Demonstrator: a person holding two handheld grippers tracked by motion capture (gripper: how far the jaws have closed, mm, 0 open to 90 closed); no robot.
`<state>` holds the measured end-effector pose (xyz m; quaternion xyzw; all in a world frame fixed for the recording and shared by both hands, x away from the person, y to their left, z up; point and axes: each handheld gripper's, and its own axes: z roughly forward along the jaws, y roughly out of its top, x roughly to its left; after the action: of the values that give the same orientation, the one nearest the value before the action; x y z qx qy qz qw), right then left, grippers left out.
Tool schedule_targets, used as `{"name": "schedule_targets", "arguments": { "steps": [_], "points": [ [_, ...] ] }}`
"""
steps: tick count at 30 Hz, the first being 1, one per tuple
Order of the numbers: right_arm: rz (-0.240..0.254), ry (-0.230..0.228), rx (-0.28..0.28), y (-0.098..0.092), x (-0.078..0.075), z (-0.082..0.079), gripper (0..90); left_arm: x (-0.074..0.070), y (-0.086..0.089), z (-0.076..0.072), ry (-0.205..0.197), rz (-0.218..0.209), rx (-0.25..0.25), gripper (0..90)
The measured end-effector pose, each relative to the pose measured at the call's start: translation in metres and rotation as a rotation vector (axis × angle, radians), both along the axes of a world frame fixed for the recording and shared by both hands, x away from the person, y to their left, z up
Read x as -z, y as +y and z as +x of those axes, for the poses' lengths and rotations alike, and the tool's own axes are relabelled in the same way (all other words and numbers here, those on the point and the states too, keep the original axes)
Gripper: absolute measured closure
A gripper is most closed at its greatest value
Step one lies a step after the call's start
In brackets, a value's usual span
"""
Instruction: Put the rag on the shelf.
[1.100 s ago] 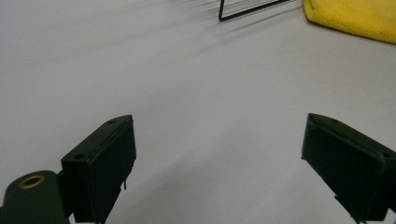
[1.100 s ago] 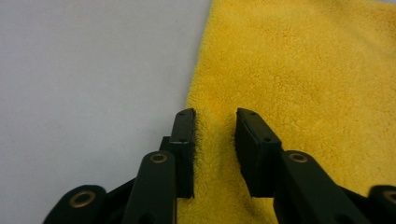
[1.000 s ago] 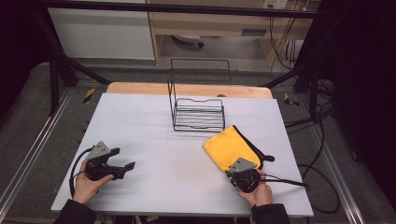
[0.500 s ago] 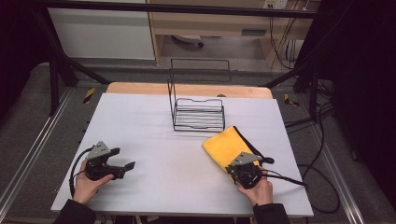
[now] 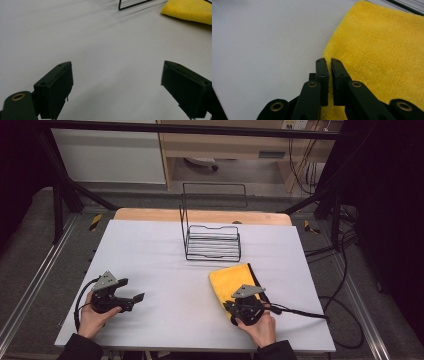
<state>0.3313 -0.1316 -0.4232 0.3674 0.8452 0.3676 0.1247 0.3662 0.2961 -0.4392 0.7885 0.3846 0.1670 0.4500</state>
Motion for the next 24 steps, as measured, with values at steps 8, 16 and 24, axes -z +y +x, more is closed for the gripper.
{"name": "schedule_targets", "arguments": {
  "steps": [8, 16, 24],
  "points": [
    [0.052, 0.035, -0.081, 0.028, 0.002, -0.010, 85.8, 0.000, 0.000, 0.000, 0.001, 0.000, -0.001, 10.4],
    [0.051, 0.070, -0.113, 0.037, 0.011, -0.010, 83.0, 0.000, -0.001, 0.000, 0.003, 0.001, 0.001, 10.4],
    [0.138, 0.019, -0.121, 0.024, -0.008, -0.005, 64.4, 0.000, -0.002, 0.000, 0.011, 0.009, 0.005, 9.0]
  ]
}}
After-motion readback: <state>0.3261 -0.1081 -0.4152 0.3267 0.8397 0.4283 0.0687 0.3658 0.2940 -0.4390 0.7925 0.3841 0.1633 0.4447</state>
